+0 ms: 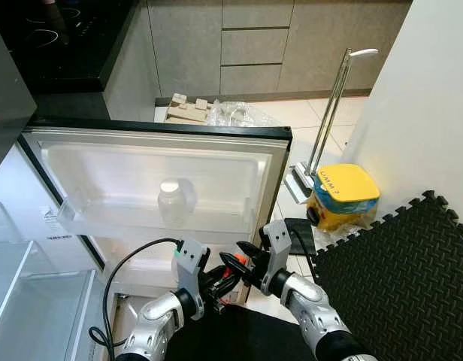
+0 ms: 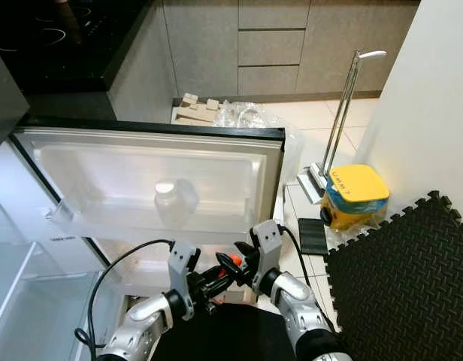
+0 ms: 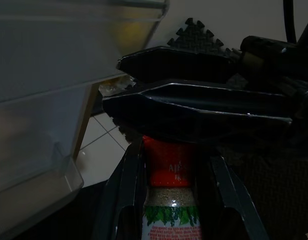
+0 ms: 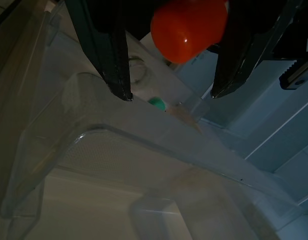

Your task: Restocking fridge

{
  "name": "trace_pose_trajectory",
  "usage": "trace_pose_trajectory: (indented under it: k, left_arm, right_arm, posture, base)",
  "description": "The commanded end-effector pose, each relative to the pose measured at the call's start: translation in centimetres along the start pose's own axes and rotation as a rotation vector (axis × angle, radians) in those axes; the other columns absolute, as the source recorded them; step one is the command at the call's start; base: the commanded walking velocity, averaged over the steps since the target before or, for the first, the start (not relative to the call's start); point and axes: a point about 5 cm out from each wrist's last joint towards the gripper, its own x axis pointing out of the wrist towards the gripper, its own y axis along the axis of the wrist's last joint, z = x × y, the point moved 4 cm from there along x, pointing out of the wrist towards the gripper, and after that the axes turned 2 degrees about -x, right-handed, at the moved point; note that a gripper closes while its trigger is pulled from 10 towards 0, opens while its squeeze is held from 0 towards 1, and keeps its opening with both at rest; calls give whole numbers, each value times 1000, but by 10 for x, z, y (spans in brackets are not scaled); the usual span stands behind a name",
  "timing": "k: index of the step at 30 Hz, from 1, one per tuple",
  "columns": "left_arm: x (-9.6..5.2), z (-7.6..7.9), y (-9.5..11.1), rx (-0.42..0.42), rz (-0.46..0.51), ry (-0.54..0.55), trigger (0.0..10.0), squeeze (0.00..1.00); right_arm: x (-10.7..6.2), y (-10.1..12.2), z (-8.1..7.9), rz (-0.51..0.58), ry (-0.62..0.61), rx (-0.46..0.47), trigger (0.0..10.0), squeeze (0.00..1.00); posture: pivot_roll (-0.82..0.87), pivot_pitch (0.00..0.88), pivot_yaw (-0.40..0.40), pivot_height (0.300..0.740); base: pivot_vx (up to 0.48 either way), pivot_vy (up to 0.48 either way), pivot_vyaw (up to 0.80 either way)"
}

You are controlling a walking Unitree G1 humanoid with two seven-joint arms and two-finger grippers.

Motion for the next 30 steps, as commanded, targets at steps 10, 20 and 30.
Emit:
trace_pose_trajectory:
  k: [10,20,30]
  left_arm:
    - [-6,9,-18,37,-76,-70,10000,0]
    - [-6,10,-20,41,-81,-68,10000,0]
    - [-18,27,-15,43,-87,-217,10000,0]
  right_arm:
    - [1,20,-17,74,151,46,10000,0]
    - [6,29,-26,98,194,34,10000,0]
    - [-4,44,16,162,-17,57,10000,0]
  posture:
    - [-182,83,-11,740]
    - [-180,84,-13,740]
    - [-185,76,-13,740]
  base:
    - [0,0,0]
    - [0,0,0]
    - [0,0,0]
